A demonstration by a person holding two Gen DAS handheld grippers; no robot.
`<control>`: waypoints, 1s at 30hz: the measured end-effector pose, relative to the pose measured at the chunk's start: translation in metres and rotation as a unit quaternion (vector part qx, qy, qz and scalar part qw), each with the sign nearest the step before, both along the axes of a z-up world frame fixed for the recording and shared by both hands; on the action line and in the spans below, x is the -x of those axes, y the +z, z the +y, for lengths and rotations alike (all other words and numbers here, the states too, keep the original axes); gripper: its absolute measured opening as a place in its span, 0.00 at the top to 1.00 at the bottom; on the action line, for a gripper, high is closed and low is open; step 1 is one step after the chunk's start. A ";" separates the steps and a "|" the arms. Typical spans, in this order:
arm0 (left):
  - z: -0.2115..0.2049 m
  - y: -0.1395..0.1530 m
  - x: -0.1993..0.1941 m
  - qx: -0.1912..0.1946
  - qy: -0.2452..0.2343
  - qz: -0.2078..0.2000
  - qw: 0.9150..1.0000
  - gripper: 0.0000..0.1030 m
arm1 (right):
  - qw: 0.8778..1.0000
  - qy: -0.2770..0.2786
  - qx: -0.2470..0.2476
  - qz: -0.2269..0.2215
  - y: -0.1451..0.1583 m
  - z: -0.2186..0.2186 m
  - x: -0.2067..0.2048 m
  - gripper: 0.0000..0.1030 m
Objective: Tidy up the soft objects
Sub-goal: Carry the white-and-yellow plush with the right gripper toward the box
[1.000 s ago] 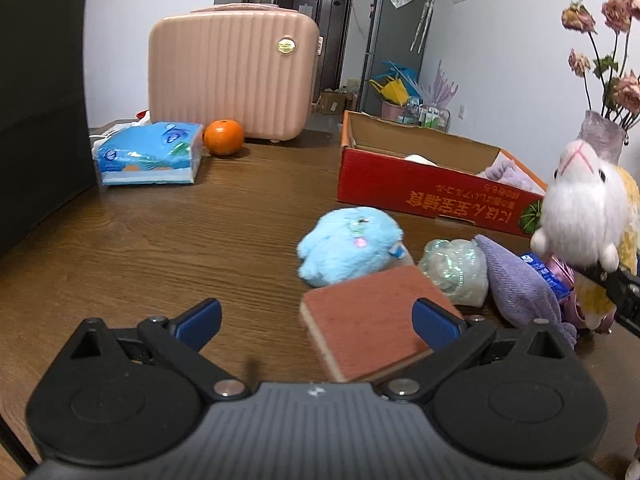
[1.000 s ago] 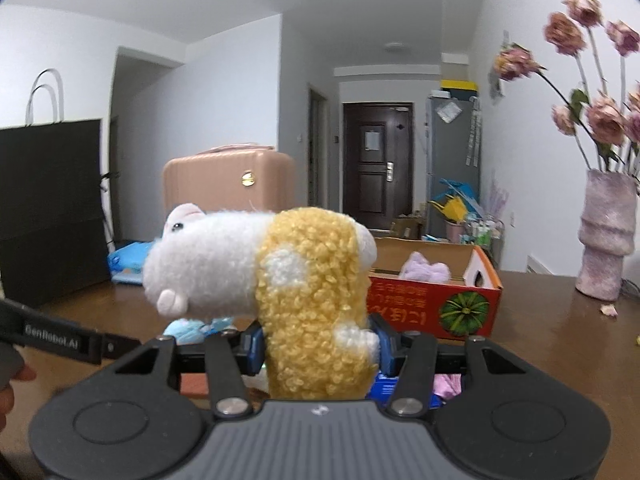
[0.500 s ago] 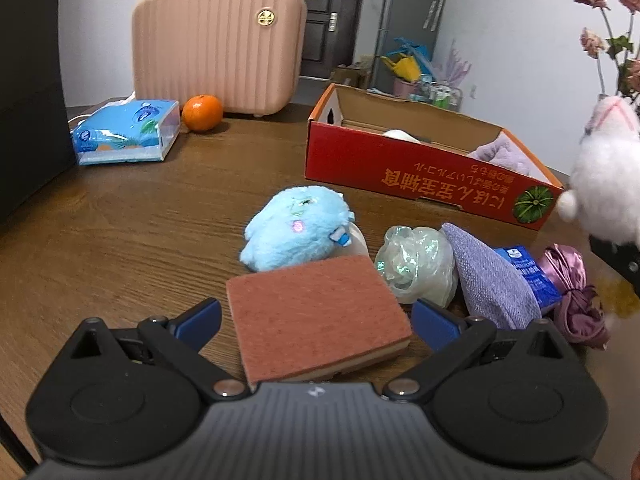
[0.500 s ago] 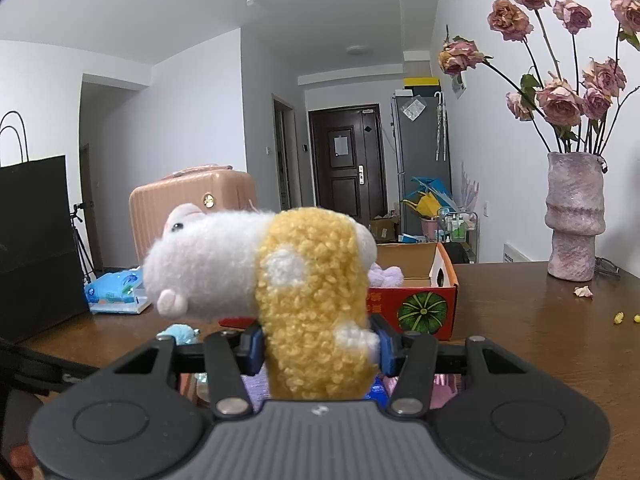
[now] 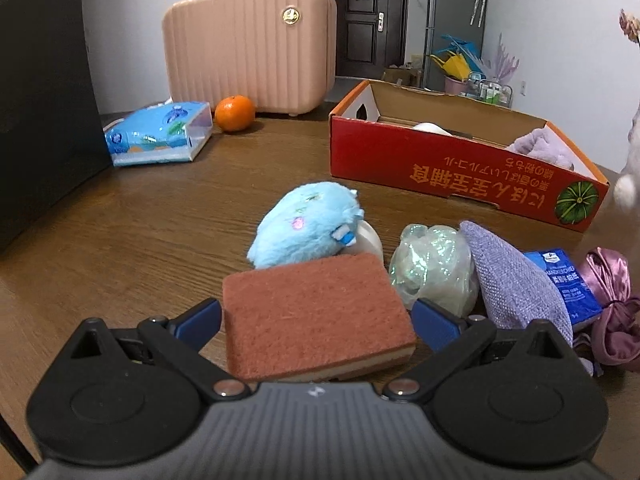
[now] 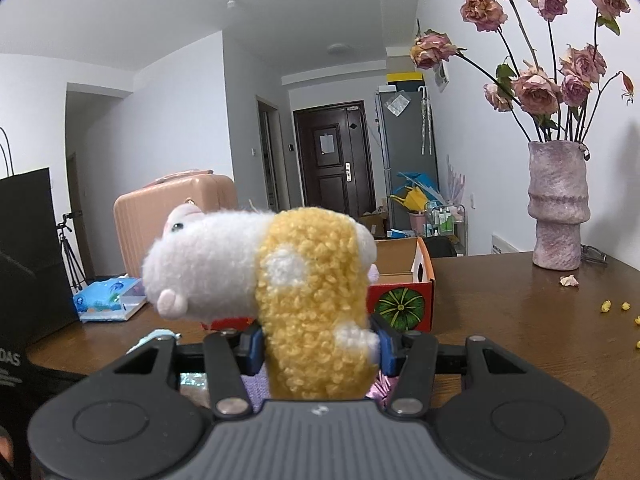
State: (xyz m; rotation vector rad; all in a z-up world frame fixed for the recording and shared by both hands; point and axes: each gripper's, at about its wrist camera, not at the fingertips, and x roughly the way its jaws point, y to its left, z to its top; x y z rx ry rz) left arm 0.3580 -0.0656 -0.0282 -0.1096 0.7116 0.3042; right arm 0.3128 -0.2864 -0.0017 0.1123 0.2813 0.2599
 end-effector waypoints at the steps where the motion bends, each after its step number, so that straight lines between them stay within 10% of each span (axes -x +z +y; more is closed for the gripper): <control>1: -0.002 0.000 -0.001 -0.005 0.001 -0.001 1.000 0.00 | 1.000 0.000 0.000 0.000 0.000 0.000 0.000 0.50; 30: 0.014 -0.009 0.003 0.034 -0.013 -0.001 0.999 0.01 | 1.000 -0.007 0.009 0.014 -0.006 0.004 -0.007 0.50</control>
